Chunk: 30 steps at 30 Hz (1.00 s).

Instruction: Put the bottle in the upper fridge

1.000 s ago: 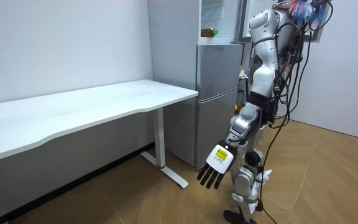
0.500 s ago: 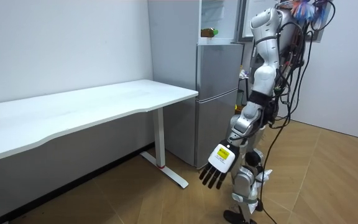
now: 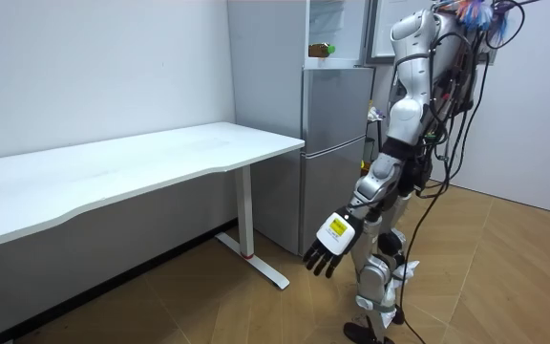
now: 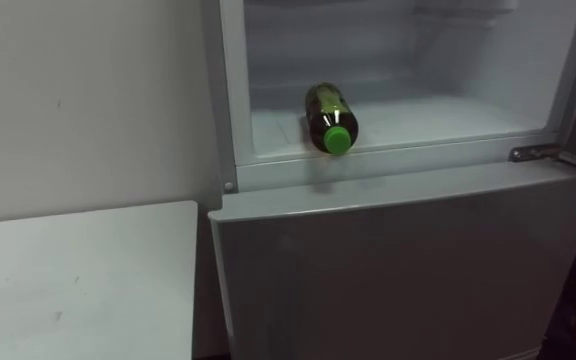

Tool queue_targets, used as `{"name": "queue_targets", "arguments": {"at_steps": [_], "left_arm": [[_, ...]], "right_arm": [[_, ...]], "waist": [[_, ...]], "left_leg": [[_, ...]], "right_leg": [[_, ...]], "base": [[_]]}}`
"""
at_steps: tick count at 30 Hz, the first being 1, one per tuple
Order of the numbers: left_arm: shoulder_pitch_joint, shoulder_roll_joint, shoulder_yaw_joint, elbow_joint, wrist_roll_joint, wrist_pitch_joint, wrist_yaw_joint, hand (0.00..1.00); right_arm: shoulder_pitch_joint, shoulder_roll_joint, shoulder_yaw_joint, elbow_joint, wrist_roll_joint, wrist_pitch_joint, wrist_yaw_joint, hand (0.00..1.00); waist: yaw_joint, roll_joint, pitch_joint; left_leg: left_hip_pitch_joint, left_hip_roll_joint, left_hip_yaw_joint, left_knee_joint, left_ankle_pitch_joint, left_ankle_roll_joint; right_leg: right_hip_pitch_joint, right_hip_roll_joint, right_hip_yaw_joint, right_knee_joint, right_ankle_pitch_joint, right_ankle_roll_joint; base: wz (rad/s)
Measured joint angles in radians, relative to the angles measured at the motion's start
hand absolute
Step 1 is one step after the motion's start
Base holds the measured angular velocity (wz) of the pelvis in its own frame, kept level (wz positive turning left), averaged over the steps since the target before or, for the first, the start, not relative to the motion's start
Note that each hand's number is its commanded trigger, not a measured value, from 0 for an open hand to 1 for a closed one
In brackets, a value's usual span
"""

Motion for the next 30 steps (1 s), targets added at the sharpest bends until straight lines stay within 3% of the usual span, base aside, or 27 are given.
{"name": "queue_targets", "arguments": {"at_steps": [7, 13, 22, 30], "left_arm": [[-0.022, -0.001, -0.001, 0.036, -0.001, -0.012, 0.003, 0.0], [-0.033, -0.001, -0.003, 0.061, -0.002, -0.058, 0.002, 0.0], [-0.036, -0.001, -0.007, 0.063, 0.0, -0.06, 0.002, 0.0], [-0.037, -0.001, -0.084, 0.066, 0.019, -0.06, 0.006, 0.0]], "right_arm": [[0.0, 0.017, 0.067, -0.017, -0.027, -0.041, 0.022, 0.0], [0.0, 0.047, 0.114, -0.018, -0.11, -0.05, 0.025, 0.0], [0.0, 0.061, 0.16, -0.033, -0.116, -0.051, 0.04, 0.0], [0.0, 0.08, 0.25, -0.05, -0.166, -0.059, 0.046, 0.0]], "waist": [[0.024, 0.01, -0.0029], [0.025, 0.013, -0.0041], [0.025, 0.014, -0.0044], [0.027, 0.021, -0.0083]], "left_leg": [[-0.004, -0.004, 0.005, 0.0, 0.0, 0.001], [-0.005, -0.004, 0.007, 0.003, -0.001, 0.001], [-0.017, -0.004, 0.009, 0.014, -0.001, 0.002], [-0.035, -0.003, 0.01, 0.021, 0.0, 0.003]], "right_leg": [[-0.019, 0.002, 0.023, 0.017, 0.0, 0.0], [-0.025, 0.001, 0.027, 0.028, 0.0, 0.0], [-0.029, 0.001, 0.024, 0.029, 0.003, -0.002], [-0.045, 0.002, 0.026, 0.031, 0.01, -0.004]], "base": [[-0.1], [0.0], [0.0], [0.0]]}}
